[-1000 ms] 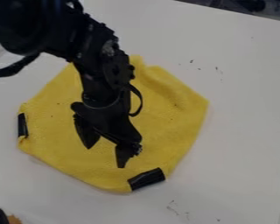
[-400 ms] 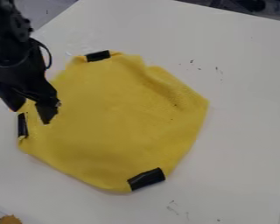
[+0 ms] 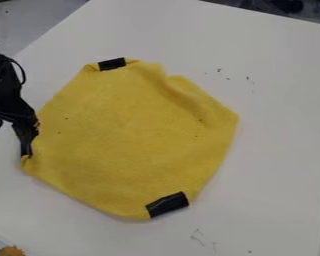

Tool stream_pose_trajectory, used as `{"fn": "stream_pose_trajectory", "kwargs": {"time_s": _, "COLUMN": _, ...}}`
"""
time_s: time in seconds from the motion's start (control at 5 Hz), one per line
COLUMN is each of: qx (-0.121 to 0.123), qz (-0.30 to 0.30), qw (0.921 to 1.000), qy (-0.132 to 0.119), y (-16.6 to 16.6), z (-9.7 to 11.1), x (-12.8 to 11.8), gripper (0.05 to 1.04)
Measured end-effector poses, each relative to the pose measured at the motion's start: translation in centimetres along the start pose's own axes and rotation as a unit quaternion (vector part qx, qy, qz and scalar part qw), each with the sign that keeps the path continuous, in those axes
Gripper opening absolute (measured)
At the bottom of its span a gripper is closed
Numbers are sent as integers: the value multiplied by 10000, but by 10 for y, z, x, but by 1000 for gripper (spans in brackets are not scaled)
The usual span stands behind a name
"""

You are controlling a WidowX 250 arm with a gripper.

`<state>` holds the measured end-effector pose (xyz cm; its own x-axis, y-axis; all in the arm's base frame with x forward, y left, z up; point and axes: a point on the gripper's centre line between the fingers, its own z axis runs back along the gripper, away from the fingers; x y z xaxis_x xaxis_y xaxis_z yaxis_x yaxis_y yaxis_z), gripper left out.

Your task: Fold the cloth from top left to bottom right

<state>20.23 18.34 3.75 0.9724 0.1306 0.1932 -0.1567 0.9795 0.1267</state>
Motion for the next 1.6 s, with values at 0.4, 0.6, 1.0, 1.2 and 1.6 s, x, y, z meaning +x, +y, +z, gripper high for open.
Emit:
{"fn": "stream_pose_trajectory", "kwargs": {"time_s": 0.4, "qx": -232, "qz": -42, "qw": 9996, "qy": 146, "y": -6, "z": -23, "x": -1, "gripper": 1001}}
{"fn": "stream_pose_trajectory", "kwargs": {"time_s": 0.6, "qx": -261, "qz": -74, "qw": 9995, "qy": 145, "y": -7, "z": -32, "x": 2, "gripper": 950}}
{"fn": "stream_pose_trajectory", "kwargs": {"time_s": 1.0, "qx": -207, "qz": -106, "qw": 9997, "qy": 60, "y": -5, "z": -33, "x": 4, "gripper": 419}}
{"fn": "stream_pose_trajectory", "kwargs": {"time_s": 1.2, "qx": -140, "qz": -87, "qw": 9998, "qy": 117, "y": -5, "z": -31, "x": -5, "gripper": 200}}
{"fn": "stream_pose_trajectory", "kwargs": {"time_s": 1.6, "qx": 270, "qz": 195, "qw": 9987, "qy": 383, "y": 9, "z": 4, "x": -31, "gripper": 69}}
